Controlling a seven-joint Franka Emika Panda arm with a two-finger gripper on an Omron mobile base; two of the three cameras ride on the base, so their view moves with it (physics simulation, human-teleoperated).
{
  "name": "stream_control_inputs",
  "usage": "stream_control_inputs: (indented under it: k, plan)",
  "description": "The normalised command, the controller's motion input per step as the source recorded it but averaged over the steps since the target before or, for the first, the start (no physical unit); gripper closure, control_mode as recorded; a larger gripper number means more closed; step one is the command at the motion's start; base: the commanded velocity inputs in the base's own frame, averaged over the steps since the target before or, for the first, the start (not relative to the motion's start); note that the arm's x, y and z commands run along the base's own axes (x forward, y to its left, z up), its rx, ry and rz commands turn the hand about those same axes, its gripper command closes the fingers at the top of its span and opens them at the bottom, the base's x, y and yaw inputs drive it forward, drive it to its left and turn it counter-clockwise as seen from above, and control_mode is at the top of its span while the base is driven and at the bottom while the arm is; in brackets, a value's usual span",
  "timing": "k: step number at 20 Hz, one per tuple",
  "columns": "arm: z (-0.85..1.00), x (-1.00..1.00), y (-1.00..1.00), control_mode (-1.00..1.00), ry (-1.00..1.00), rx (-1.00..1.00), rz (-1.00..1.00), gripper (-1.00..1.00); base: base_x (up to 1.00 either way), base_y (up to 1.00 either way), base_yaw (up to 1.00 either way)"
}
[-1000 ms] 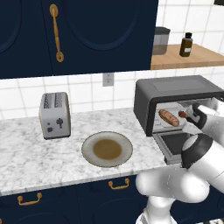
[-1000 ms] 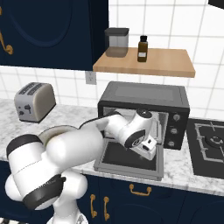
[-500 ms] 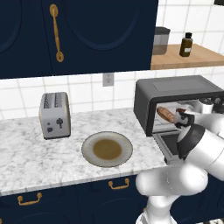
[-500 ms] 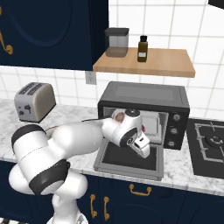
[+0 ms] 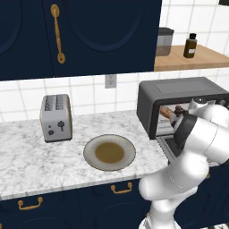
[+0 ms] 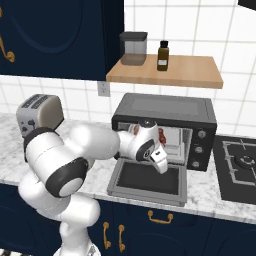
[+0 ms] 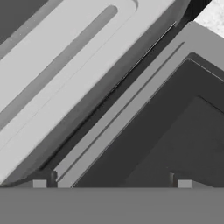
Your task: Pick up the kebab skewer and baguette bread, and place them inside the toaster oven. Close the toaster oven door and start by setting the timer.
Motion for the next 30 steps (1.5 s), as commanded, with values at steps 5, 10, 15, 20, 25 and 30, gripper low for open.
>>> stream_control_inputs:
  k: [5, 10, 15, 20, 25, 30]
  plan:
    - [0.02, 0.35, 0.0, -1.0, -0.01, 0.0, -0.08, -1.0, 0.0, 0.0, 0.0]
    - [0.02, 0.07, 0.0, -1.0, -0.01, 0.0, -0.07, -1.0, 0.0, 0.0, 0.0]
    - [0.06, -0.44, -0.01, -1.0, 0.0, 0.01, -0.01, -1.0, 0.0, 0.0, 0.0]
    - [0.02, -0.98, 0.07, -1.0, 0.07, 0.04, 0.01, -1.0, 0.0, 0.0, 0.0]
    - [0.0, -0.95, 0.06, -1.0, 0.23, 0.0, 0.19, -1.0, 0.0, 0.0, 0.0]
    - [-0.01, -0.69, 0.07, -1.0, 0.33, 0.0, 0.39, -1.0, 0.0, 0.0, 0.0]
